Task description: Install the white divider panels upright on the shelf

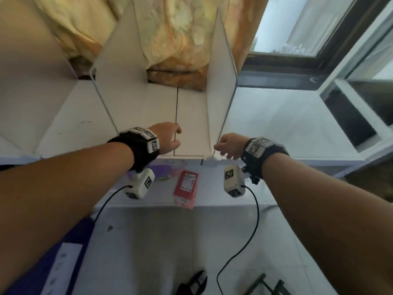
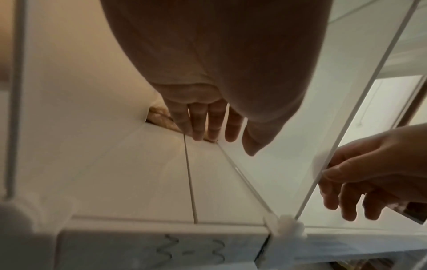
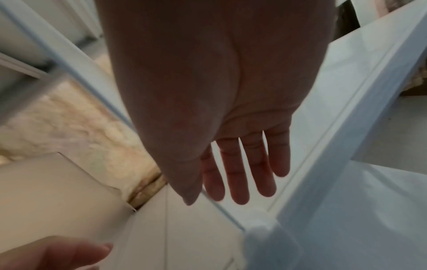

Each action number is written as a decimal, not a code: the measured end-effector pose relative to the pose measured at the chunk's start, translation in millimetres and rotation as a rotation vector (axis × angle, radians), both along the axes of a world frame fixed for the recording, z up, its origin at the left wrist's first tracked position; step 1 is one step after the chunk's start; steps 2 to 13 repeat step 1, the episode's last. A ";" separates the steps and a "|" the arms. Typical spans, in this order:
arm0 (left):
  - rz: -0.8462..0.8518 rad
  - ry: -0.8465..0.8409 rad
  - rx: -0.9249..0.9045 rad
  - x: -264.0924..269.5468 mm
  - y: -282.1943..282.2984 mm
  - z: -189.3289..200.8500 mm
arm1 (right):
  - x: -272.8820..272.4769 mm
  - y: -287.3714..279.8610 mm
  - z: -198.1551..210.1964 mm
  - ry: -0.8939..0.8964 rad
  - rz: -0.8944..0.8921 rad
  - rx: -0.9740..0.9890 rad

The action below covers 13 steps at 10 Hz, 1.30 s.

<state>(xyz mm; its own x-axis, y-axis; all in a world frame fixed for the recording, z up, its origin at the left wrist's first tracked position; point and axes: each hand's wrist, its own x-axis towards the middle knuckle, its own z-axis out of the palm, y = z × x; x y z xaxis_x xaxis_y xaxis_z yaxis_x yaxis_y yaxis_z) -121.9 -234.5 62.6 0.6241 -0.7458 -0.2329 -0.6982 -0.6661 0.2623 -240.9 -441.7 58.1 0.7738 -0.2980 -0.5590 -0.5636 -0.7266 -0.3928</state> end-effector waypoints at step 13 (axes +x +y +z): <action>-0.041 -0.064 -0.048 -0.4 11.8 34.1 | -3.3 17.7 34.8 -0.027 -0.060 -0.051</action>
